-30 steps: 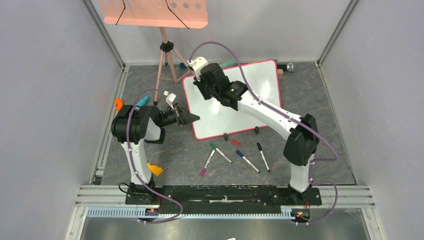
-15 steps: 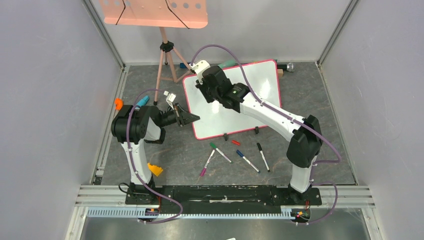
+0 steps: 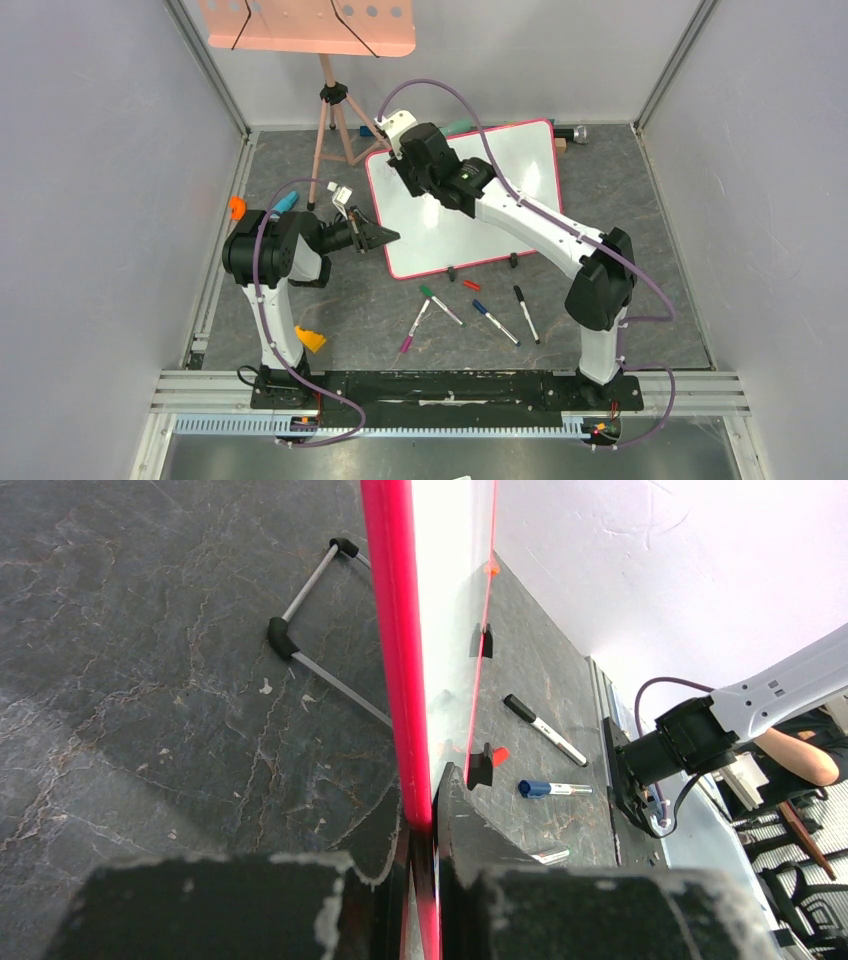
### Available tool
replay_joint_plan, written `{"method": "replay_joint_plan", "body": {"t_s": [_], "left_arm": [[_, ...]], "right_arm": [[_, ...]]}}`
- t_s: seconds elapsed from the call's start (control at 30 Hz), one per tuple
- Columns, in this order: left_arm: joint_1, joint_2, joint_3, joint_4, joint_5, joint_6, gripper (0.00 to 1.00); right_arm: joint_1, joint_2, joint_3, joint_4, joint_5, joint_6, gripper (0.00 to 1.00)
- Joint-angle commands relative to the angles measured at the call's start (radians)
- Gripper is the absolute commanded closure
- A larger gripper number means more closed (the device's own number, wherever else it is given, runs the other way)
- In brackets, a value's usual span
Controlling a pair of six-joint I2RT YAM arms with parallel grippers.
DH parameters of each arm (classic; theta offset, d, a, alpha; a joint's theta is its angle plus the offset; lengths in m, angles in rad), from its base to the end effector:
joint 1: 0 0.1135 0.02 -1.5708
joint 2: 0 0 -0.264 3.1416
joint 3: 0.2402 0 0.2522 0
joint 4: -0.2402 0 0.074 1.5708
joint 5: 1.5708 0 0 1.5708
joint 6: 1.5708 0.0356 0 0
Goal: Write a sentence on the whiteboard
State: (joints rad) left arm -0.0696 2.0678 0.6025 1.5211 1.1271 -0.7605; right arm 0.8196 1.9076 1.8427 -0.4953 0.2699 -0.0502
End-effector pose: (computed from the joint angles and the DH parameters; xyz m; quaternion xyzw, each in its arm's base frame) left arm 0.3175 -0.0544 0.1133 0.1685 0.6780 -0.5836 0.4141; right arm 0.3123 0.3205 0.3491 -0.3062 0.8138 0.0709 0.4888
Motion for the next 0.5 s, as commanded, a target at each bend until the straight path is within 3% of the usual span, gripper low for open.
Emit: {"method": "replay_joint_plan", "body": {"t_s": [0.0,0.47], "left_arm": [[0.011,0.034,-0.026,0.036,-0.072,0.272,0.9],[0.011,0.038,-0.024,0.036,-0.071,0.268,0.89]], "right_arm": [[-0.029,0.043,0.055,0.0,0.052,-0.014,1.0],[-0.045,0.035,0.09,0.023,0.024,-0.015,1.0]]}}
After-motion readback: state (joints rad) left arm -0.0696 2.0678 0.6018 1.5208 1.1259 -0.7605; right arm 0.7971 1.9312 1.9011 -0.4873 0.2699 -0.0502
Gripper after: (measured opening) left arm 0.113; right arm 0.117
